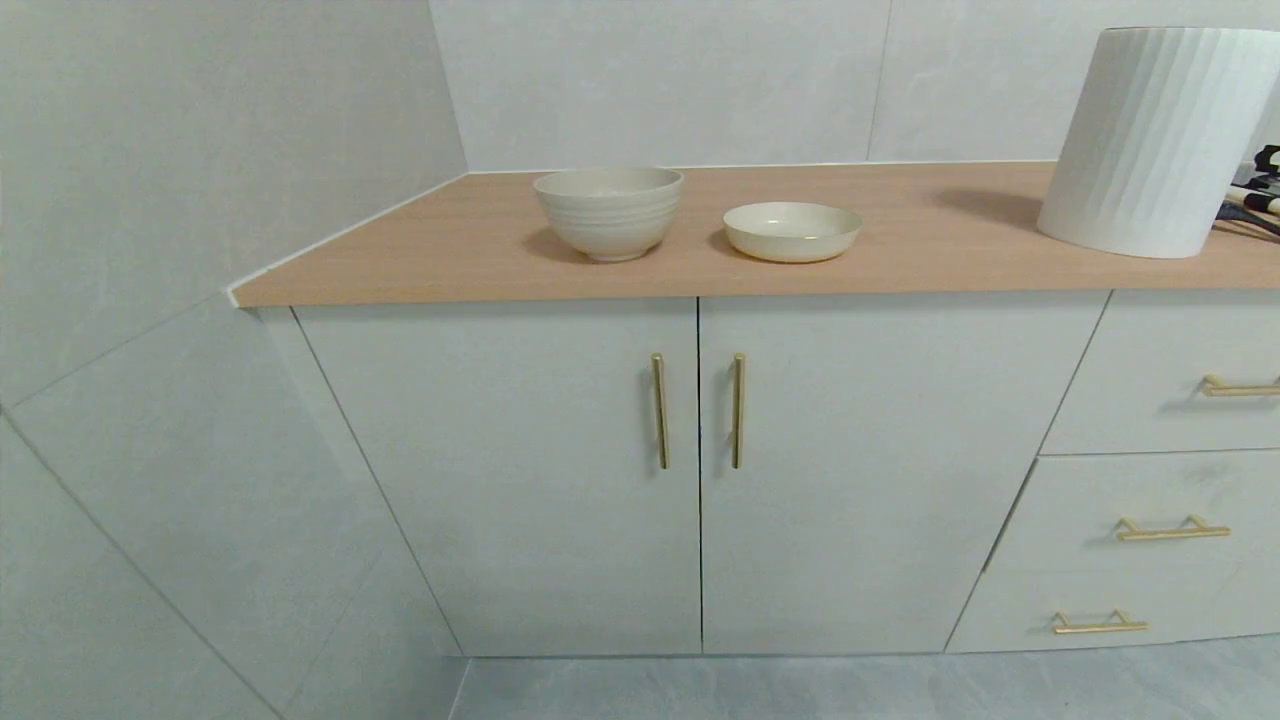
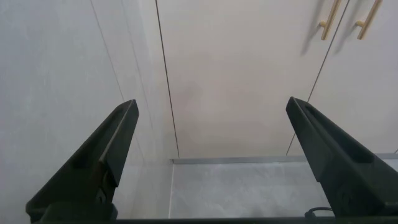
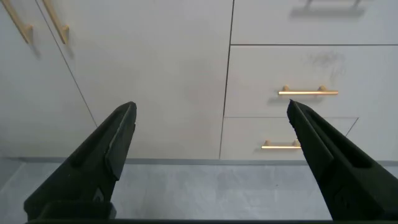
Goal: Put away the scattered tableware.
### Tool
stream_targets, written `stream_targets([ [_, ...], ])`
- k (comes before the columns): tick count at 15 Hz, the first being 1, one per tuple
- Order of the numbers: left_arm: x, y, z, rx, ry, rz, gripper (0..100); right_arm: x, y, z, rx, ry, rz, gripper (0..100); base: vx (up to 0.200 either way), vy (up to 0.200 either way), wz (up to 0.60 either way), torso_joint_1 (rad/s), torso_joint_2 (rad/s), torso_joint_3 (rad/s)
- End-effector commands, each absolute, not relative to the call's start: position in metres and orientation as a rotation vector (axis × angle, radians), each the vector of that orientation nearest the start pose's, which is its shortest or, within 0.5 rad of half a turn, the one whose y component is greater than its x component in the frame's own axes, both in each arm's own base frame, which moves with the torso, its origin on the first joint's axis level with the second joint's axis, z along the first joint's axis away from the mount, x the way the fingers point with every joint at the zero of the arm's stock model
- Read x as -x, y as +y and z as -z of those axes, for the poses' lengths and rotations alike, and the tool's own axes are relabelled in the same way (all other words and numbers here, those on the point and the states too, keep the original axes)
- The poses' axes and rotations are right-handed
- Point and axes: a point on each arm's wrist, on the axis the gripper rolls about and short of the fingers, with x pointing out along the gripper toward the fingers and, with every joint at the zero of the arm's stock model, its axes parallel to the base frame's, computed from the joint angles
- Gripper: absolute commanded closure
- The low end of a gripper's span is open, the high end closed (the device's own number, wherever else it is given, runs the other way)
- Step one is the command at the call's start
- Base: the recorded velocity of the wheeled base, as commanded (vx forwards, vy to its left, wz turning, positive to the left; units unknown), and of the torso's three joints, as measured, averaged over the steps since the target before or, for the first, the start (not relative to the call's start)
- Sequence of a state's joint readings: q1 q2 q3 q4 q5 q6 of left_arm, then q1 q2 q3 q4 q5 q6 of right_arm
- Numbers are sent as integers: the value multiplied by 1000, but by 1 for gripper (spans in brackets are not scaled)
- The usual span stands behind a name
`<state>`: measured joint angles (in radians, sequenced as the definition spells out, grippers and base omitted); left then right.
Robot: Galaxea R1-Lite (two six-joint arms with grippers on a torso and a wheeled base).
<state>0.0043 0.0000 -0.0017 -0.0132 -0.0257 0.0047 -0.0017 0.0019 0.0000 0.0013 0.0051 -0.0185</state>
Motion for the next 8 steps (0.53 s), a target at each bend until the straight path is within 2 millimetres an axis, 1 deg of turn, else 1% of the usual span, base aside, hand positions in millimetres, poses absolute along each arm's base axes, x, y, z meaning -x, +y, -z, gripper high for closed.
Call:
stream_targets([
  [1,23,-1,-77,-5,-15,21,0,23,0,-76,51,-2,-3,0,0,0,0,0,0,0],
  [2,23,-1,-77,-5,-15,21,0,26,0,-90,51,-46,-8,0,0,0,0,0,0,0],
  [3,23,-1,-77,-5,-15,21,0,29,0,-108,46,-77,-21,0,0,0,0,0,0,0],
  [4,23,-1,-77,-5,-15,21,0,26,0,-129,36,-67,-46,0,0,0,0,0,0,0],
  [5,23,-1,-77,-5,-15,21,0,20,0,-138,38,-34,-71,0,0,0,0,0,0,0],
  [6,23,-1,-77,-5,-15,21,0,3,2,-152,34,57,-138,0,0,0,0,0,0,0],
  [7,23,-1,-77,-5,-15,21,0,-21,5,-169,17,162,-210,0,0,0,0,0,0,0],
  [8,23,-1,-77,-5,-15,21,0,-35,6,-175,1,218,-246,0,0,0,0,0,0,0],
])
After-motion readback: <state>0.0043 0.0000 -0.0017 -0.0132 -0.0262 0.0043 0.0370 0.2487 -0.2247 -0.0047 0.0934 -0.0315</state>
